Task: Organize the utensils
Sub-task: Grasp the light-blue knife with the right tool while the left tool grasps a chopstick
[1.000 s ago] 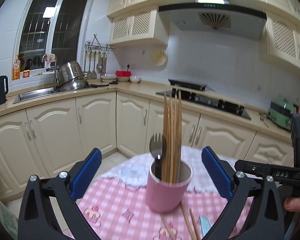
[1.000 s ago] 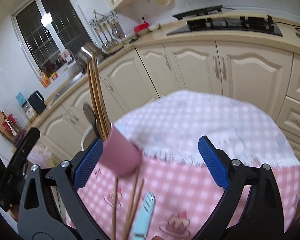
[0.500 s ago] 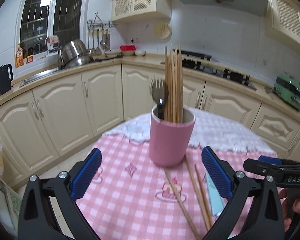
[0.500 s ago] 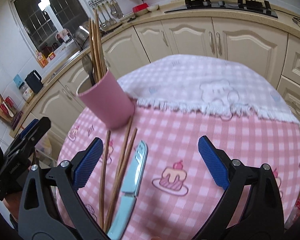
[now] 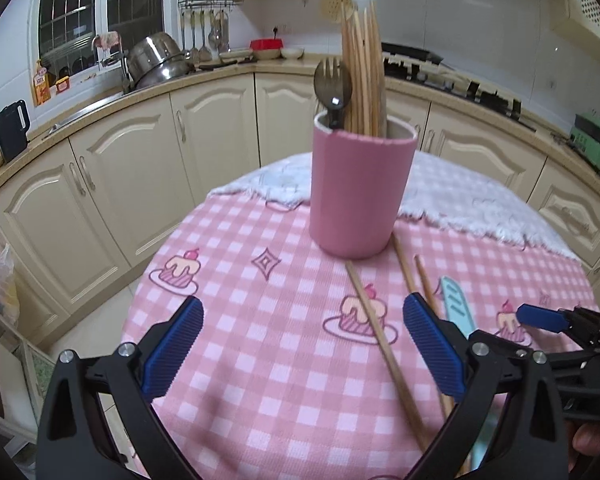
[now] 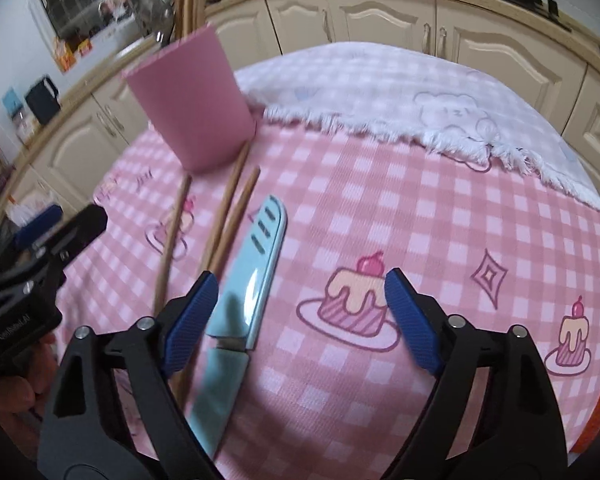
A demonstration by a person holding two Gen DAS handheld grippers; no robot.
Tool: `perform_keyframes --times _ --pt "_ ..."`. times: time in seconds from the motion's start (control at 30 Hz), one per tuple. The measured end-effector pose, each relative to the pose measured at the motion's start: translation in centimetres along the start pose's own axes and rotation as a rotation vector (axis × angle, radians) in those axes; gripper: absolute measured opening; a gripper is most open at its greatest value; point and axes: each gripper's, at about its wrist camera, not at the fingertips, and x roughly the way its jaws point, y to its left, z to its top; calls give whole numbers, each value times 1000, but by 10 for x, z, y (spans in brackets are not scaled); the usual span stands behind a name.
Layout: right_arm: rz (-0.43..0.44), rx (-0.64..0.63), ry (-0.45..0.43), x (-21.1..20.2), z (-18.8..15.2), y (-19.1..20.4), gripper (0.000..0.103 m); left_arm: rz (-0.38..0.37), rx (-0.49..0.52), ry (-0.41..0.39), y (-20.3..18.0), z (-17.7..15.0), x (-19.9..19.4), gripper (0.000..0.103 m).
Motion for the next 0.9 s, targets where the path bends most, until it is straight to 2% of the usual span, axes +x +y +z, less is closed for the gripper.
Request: perform_keyframes --times 0.37,0.43,0.63,0.8,0.87,0.9 --pt "-107 -159 -15 10 -2 27 80 3 25 37 -2 -4 10 98" --pt "-107 -184 -17 9 -4 29 78 4 37 44 -5 -5 12 98" --pt "-83 -173 9 1 -4 15 56 1 77 82 -16 -5 22 98" --pt "-60 -118 29 2 3 4 54 20 119 128 -26 -1 37 97" --pt "-49 -99 27 4 5 3 54 17 131 149 -29 0 42 90" --pt "-43 -106 22 5 5 6 54 9 137 163 -30 0 45 79"
